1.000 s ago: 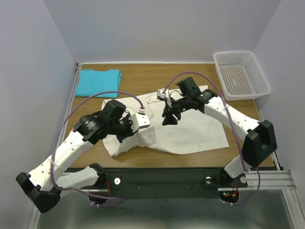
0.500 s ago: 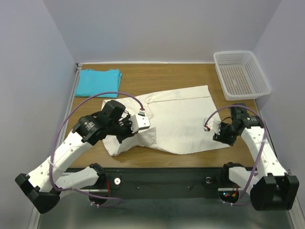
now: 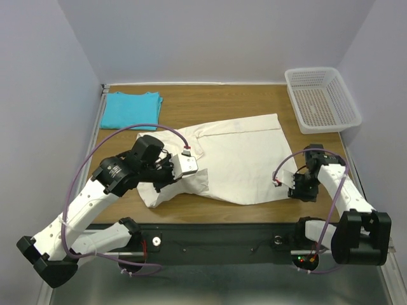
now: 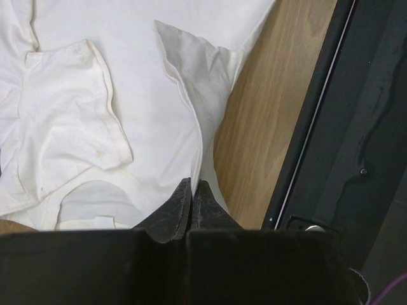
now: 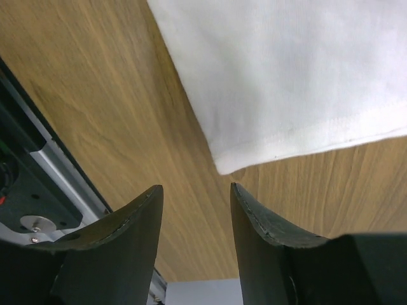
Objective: Fold and stack the t-shirts
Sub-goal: Fold the tshirt
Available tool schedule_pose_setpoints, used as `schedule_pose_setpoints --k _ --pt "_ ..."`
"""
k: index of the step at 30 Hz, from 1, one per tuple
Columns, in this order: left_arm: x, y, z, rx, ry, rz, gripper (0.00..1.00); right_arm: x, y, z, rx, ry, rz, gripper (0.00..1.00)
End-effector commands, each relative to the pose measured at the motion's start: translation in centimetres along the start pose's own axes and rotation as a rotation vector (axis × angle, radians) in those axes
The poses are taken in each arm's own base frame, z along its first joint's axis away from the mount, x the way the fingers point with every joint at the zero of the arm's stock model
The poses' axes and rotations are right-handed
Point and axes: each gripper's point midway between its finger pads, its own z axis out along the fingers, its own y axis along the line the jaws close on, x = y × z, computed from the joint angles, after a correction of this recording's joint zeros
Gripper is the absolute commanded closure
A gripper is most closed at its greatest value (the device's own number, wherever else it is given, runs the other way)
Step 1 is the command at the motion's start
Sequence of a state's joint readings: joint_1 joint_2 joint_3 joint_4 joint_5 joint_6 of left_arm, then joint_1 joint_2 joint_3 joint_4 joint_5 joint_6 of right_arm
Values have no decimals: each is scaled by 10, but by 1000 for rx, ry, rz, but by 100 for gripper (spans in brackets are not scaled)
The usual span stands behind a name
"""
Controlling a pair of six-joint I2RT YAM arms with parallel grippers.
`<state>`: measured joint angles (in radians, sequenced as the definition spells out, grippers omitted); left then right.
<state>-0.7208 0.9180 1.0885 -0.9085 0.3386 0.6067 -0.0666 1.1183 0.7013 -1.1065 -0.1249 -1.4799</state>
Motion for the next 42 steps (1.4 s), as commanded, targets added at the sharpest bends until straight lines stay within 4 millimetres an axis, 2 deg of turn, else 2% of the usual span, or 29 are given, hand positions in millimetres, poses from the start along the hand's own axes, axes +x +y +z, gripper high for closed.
schedule_pose_setpoints --k 1,6,16,19,23,25,26,27,30,33,35,42 --pt "-4 -3 -5 -1 -32 25 100 -4 -14 10 10 -28 -40 48" --pt "-4 -4 -5 2 -32 19 100 -4 -9 21 -26 -34 -53 49" --pt "-3 -5 -4 3 -33 12 100 -2 -10 43 -3 -42 -18 53" --pt "-1 -5 -3 5 -30 8 100 -3 -10 47 -3 -50 -4 62" --pt "-1 -7 -2 10 -32 2 100 -4 -13 48 22 -54 12 79" --pt "-2 -7 -2 12 -33 0 100 -5 -14 47 34 -61 22 84" --pt "-1 -7 -2 11 -32 0 100 -6 -16 45 45 -63 25 86" --pt "-1 -7 -2 12 -33 0 100 -7 -18 42 60 -69 33 93" --pt "-1 -7 -2 12 -33 0 100 -10 -29 30 113 -80 56 100" --pt "0 -7 -4 8 -29 -2 100 -14 -33 17 124 -89 49 99" --pt "0 -6 -4 1 -25 -2 100 -18 -26 9 84 -104 40 99" --pt "-10 -2 -14 -29 -67 15 100 -50 -31 -27 64 -249 28 99"
